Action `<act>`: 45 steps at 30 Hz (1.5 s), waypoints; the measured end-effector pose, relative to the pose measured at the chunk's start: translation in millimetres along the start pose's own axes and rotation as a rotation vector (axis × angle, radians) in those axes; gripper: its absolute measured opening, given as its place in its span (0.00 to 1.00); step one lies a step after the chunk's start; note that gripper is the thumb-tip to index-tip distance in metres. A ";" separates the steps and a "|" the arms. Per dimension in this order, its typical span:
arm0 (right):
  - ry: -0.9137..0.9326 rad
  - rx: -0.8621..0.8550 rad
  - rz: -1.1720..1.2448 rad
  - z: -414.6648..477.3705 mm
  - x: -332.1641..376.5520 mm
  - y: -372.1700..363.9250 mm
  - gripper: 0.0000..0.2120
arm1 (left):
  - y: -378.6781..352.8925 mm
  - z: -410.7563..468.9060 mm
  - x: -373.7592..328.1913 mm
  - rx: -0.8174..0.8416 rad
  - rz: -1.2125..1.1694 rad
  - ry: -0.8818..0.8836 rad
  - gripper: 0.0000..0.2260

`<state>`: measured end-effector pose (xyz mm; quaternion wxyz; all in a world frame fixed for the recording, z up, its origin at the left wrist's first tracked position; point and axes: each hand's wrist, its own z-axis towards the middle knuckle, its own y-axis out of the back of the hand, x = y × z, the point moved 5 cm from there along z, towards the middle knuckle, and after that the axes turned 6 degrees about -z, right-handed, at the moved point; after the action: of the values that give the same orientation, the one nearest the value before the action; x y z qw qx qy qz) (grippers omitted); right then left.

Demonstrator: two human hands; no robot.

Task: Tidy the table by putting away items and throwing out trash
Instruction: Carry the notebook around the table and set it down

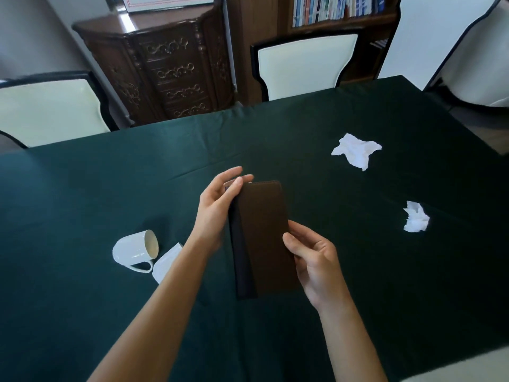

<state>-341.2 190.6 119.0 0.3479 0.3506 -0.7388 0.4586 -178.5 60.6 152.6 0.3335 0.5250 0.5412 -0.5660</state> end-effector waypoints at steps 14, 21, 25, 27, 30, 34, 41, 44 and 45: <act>0.042 -0.067 0.075 -94.2 7.2 13.5 0.11 | -46.9 -145.0 23.4 -0.183 -0.172 0.129 0.16; 0.160 -0.096 0.063 -124.7 12.4 3.7 0.11 | -43.5 -192.3 21.9 -0.104 -0.156 0.136 0.15; 0.264 -0.156 -0.009 -148.1 9.5 -1.0 0.12 | -33.7 -211.1 21.7 -0.003 -0.163 0.157 0.15; 0.305 -0.223 -0.016 -162.8 4.3 -2.0 0.12 | -27.1 -221.6 24.7 0.082 -0.175 0.187 0.14; 0.356 -0.353 0.031 -188.4 -9.3 -2.7 0.12 | -15.9 -241.3 29.3 0.220 -0.179 0.243 0.14; 0.364 -0.555 0.080 -233.6 -38.4 -4.3 0.11 | -5.4 -271.5 38.8 0.396 -0.133 0.353 0.15; 0.451 -0.822 0.179 -327.5 -75.3 -4.7 0.11 | -6.1 -325.3 45.8 0.645 0.034 0.452 0.14; 0.508 -0.927 0.217 -365.2 -80.0 3.0 0.11 | -21.0 -346.4 47.1 0.740 0.078 0.474 0.15; 0.527 -0.965 0.217 -377.5 -79.6 7.0 0.11 | -28.3 -353.8 47.8 0.776 0.100 0.473 0.15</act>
<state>-233.6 556.6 176.8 0.5928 -0.0529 -0.7846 0.1736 -133.6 415.7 162.8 0.0062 0.7514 0.3244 -0.5745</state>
